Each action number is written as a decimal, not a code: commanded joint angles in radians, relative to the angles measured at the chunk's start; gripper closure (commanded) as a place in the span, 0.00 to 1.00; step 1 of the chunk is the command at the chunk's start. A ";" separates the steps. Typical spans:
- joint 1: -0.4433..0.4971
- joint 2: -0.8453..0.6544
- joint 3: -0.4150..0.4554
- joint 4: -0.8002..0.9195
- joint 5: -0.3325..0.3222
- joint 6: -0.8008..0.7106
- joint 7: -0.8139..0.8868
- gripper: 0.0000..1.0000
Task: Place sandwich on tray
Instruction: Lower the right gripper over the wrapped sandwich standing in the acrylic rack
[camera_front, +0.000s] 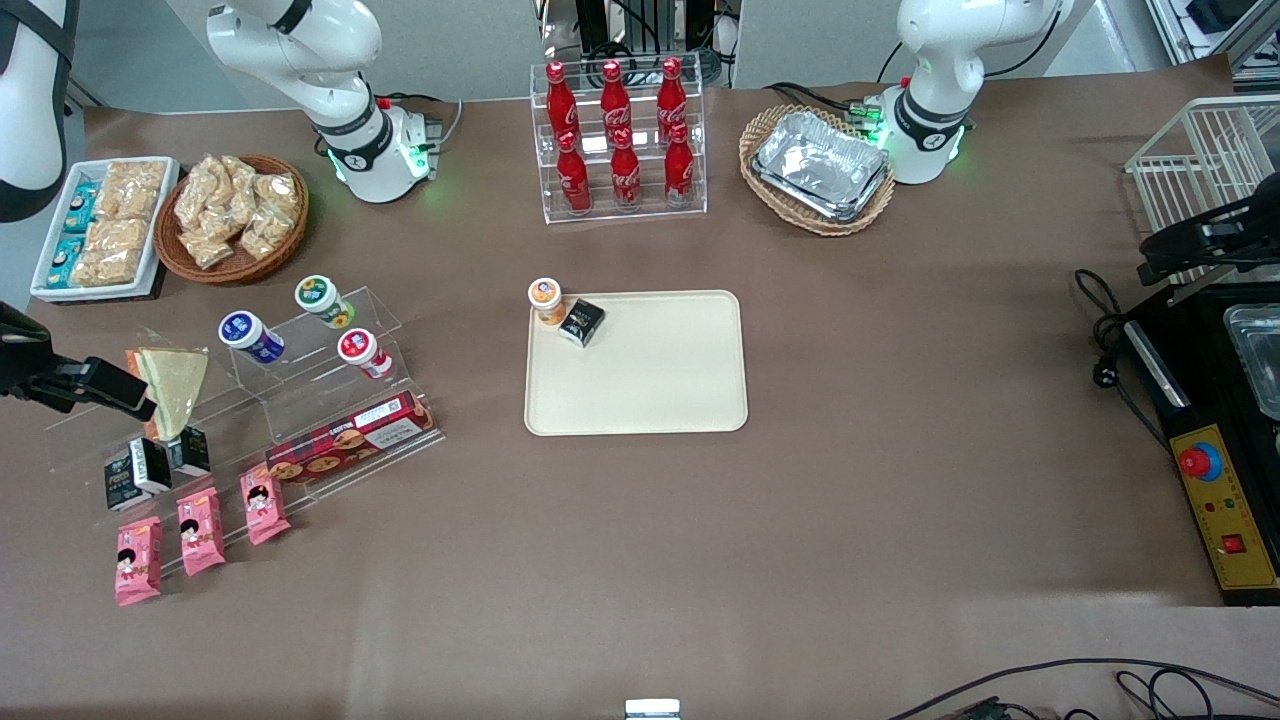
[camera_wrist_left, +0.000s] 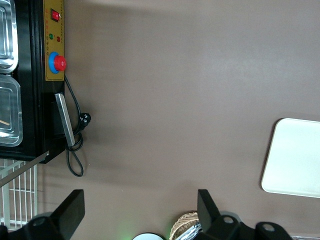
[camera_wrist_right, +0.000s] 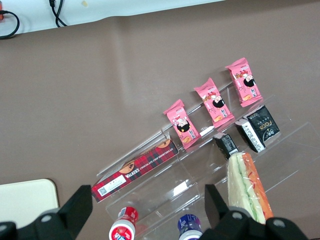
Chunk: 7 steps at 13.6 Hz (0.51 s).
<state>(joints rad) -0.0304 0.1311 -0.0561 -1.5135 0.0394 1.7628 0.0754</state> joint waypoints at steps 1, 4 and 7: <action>-0.005 -0.008 -0.002 0.003 0.019 -0.016 0.000 0.00; -0.009 -0.011 -0.005 -0.007 0.022 -0.023 -0.008 0.00; -0.009 -0.031 -0.010 -0.013 0.004 -0.085 -0.015 0.00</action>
<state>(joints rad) -0.0351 0.1306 -0.0612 -1.5137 0.0394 1.7216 0.0753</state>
